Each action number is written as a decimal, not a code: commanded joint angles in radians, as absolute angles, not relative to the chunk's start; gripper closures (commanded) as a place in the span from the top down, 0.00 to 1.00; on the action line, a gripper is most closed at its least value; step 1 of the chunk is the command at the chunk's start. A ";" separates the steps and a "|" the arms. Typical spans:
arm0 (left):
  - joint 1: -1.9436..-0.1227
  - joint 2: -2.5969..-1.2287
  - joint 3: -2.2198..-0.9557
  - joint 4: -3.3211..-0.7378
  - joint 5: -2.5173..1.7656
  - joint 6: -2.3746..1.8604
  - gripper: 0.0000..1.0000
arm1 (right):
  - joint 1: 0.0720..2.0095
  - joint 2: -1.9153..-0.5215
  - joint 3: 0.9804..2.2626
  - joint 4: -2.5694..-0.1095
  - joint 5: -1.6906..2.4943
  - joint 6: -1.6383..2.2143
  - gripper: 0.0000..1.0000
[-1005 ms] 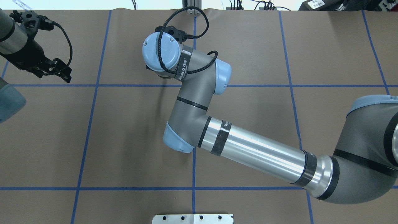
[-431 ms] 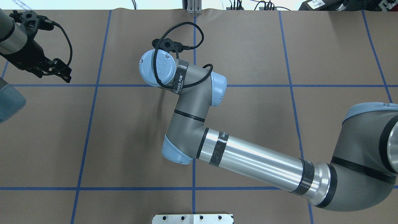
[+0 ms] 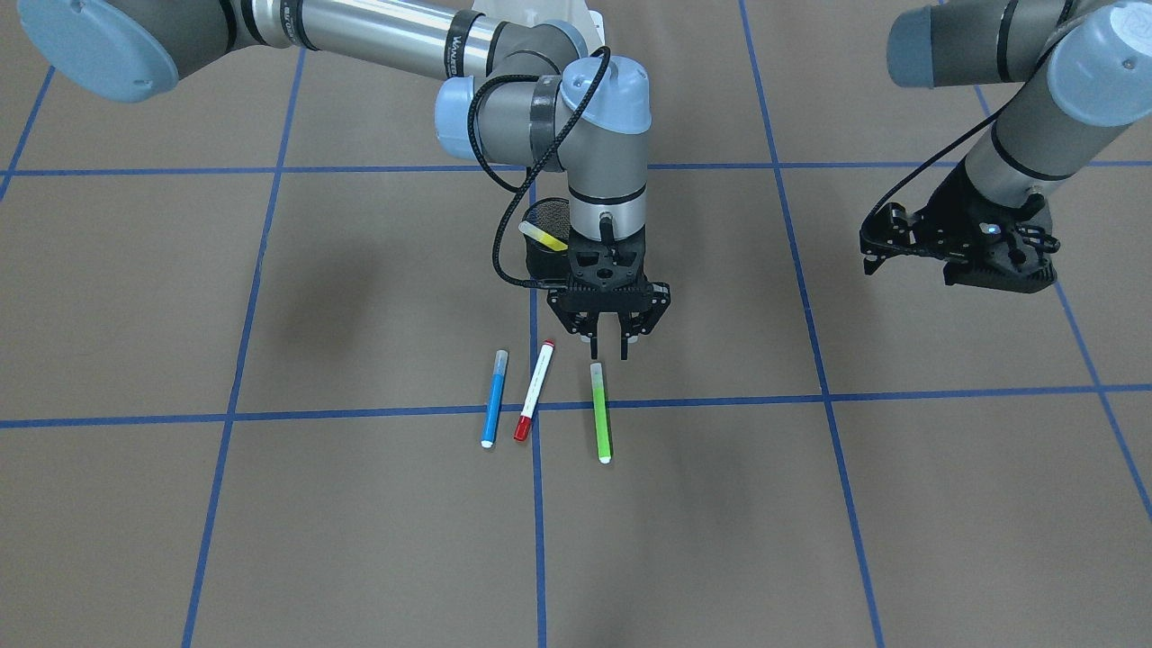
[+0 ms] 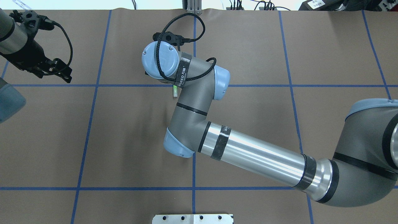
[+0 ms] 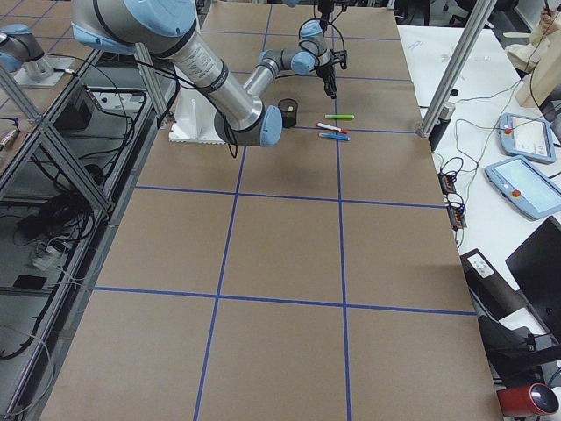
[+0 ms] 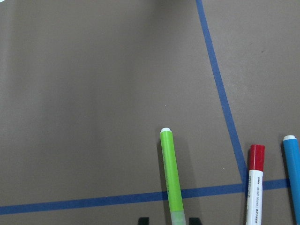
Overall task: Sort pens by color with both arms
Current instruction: 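Lift the green highlighter out and lay it beside the red-capped marker, then raise the right gripper away while the left gripper moves over the cup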
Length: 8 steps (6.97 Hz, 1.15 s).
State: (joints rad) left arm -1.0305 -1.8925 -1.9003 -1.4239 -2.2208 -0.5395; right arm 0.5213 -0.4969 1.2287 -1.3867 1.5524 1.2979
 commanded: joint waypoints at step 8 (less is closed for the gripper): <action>-0.616 -2.235 -1.868 -1.431 -2.074 -1.100 1.00 | 0.863 -0.791 1.417 -1.397 2.036 0.902 1.00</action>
